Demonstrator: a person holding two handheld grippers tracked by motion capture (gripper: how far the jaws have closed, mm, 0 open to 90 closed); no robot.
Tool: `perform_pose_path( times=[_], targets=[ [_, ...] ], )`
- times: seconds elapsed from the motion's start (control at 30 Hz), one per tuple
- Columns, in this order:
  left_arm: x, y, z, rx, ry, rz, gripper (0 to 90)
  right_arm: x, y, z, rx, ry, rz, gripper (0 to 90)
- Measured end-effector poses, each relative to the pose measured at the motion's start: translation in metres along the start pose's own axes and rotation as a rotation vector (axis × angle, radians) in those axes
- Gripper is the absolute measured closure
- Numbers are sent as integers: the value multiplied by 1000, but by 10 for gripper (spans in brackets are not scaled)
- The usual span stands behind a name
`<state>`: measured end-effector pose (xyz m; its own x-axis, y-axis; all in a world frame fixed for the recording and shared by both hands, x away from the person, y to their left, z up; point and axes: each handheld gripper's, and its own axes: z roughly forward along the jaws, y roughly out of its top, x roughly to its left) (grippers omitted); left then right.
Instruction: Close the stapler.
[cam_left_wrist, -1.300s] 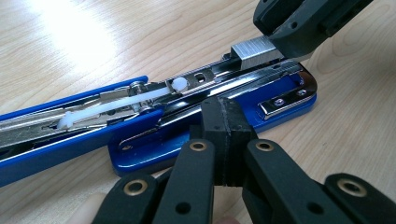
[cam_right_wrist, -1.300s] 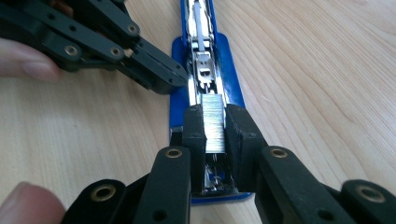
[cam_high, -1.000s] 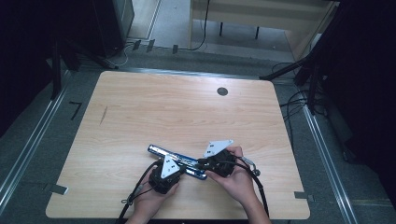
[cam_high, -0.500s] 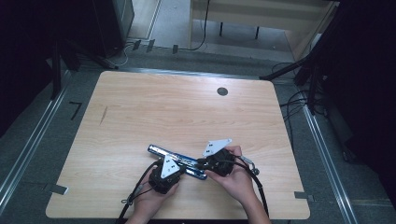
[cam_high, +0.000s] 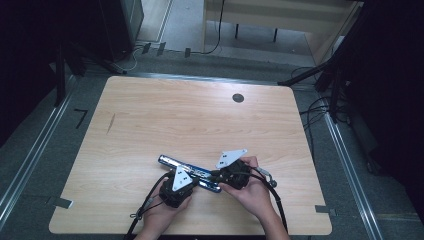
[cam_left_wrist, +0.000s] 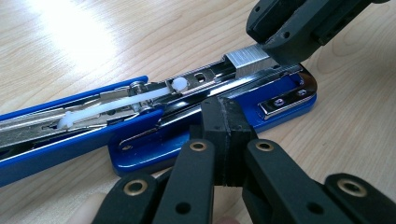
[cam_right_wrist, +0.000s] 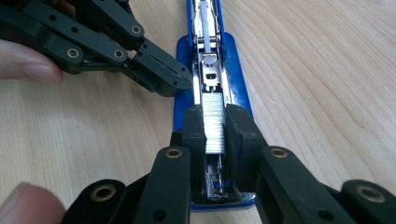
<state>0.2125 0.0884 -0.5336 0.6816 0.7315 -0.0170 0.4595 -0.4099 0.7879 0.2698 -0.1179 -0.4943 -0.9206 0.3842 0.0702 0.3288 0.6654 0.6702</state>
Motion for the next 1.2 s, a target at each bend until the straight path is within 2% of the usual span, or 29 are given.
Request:
perform_pose_path(
  times=[0.1,0.13,0.23,0.93,1.2],
  targets=[
    [0,0,0,1,0,1,900,-1,0,-1,-11,-7,-3,798],
    [0,0,0,0,0,0,900,-1,0,-2,-8,-6,11,798],
    [0,0,0,0,0,0,900,-2,0,-1,-6,-7,-1,798],
    [0,0,0,0,0,1,900,0,0,0,6,-11,7,798],
    [0,0,0,0,0,1,900,0,2,0,22,-15,-23,796]
  ],
)
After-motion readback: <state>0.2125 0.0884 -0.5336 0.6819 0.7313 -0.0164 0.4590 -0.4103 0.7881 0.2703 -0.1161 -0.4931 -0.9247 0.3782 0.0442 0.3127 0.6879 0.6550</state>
